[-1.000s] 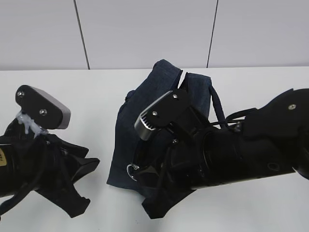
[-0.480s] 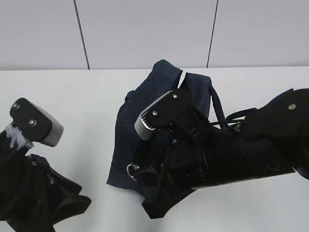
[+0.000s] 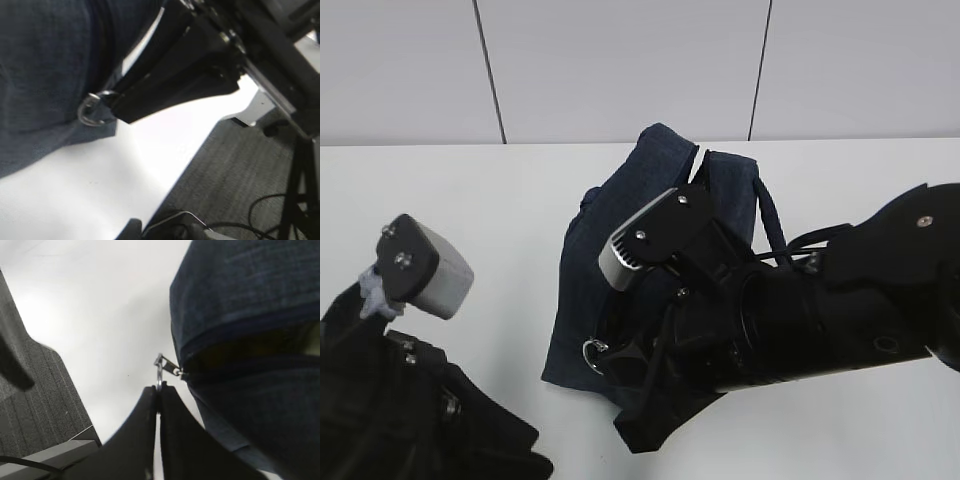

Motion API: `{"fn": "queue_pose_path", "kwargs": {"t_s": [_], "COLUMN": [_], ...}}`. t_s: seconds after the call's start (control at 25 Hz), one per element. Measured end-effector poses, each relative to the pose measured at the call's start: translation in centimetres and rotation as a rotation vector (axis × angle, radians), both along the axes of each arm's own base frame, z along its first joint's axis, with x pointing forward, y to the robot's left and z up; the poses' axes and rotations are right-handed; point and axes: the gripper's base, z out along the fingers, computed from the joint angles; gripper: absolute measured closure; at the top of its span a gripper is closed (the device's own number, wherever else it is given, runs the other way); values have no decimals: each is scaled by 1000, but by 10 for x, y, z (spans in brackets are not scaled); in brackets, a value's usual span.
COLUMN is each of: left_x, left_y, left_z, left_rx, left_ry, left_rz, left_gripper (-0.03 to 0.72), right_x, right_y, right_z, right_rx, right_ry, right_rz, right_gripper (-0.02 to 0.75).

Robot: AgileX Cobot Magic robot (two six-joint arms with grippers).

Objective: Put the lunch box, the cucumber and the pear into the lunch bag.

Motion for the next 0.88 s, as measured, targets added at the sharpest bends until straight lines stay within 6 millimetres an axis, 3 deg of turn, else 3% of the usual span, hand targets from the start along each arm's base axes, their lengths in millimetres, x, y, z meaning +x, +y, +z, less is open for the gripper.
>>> {"fn": "queue_pose_path", "kwargs": {"t_s": [0.16,0.28,0.52,0.88], "left_x": [-2,10,42,52], "left_y": [-7,-6,8,9], "left_z": [-2,-1,-4,-20], "left_rx": [-105,-139,-31,120], "left_ry": [99,42,-185,-328], "left_rz": [-95,-27,241,128], "left_gripper": [519,519,517,494], "right_x": [0,0,0,0], "right_y": [0,0,0,0], "right_z": [0,0,0,0], "right_rx": [0,1,1,1], "right_ry": [0,1,1,1], "right_rz": [0,-1,-1,-1], "right_gripper": [738,738,738,738]}}
